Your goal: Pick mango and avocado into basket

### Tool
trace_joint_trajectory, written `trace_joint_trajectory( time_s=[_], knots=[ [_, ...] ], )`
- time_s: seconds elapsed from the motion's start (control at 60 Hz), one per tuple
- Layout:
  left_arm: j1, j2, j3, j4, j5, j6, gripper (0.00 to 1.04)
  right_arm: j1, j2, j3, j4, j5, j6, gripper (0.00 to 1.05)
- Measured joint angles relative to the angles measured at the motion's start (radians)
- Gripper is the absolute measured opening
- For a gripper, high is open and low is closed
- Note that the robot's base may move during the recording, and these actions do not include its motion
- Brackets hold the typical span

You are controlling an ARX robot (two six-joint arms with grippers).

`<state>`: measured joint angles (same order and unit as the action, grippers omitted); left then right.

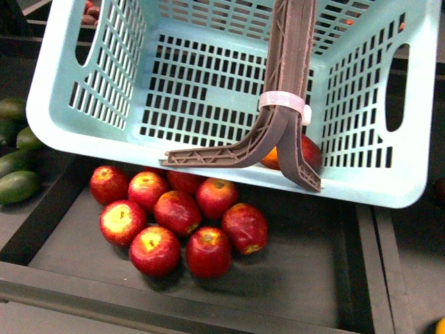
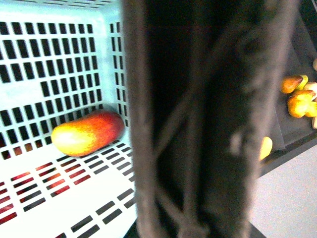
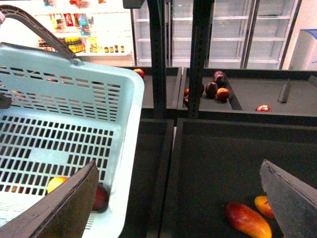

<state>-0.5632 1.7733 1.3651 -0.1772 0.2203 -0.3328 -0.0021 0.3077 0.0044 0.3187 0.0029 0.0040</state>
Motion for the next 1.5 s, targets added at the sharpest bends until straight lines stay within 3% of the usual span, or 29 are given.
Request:
trace_joint_trajectory(
  time_s=[1.499],
  knots=[
    [0.011,0.002,0.006,0.000,-0.005,-0.003,0.05,0.001,-0.002,0.000,-0.004,-0.003,-0.003,0.97]
  ],
)
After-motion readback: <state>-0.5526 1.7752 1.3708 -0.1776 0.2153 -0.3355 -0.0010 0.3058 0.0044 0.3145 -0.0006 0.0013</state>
